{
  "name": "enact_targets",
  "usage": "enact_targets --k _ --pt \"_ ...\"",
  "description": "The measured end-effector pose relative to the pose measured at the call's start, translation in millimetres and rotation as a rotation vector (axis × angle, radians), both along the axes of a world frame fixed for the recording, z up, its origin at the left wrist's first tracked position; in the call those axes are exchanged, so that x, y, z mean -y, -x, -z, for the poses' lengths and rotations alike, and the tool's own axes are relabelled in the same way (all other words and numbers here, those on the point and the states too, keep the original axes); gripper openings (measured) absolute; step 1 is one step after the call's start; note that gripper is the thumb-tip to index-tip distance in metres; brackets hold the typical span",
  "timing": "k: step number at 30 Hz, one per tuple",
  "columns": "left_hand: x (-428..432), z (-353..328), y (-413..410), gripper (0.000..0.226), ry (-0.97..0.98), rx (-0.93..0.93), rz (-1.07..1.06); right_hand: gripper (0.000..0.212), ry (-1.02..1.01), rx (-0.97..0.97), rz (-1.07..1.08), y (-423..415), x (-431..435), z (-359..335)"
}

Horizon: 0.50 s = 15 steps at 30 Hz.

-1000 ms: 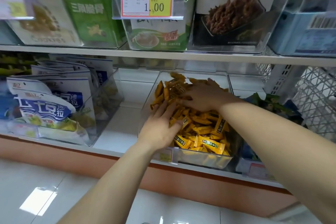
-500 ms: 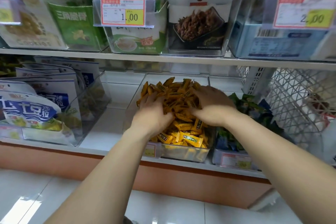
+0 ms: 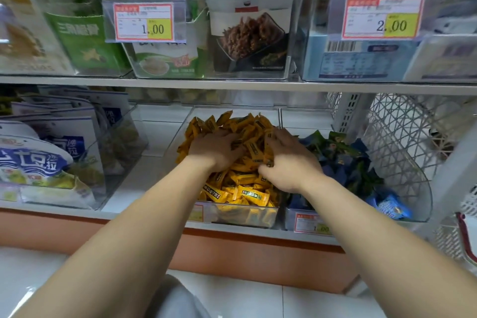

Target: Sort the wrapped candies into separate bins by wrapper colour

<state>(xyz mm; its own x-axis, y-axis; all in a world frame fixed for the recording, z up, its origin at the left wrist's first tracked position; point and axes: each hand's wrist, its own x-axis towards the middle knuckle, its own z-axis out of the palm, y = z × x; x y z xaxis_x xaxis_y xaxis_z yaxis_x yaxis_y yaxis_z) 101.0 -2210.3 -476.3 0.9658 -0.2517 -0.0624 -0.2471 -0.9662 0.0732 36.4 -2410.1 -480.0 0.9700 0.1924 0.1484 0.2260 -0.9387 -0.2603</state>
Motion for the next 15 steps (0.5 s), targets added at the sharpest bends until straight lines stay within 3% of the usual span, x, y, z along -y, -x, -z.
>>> enact_targets --k 10,15 --pt "-2.2 -34.2 38.5 0.054 0.099 0.015 0.072 0.057 0.096 -0.063 0.017 22.6 -0.5 -37.3" --pt "-6.5 -67.8 79.0 0.065 0.091 0.078 0.093 0.057 0.139 -0.039 0.056 57.2 26.3 -69.3"
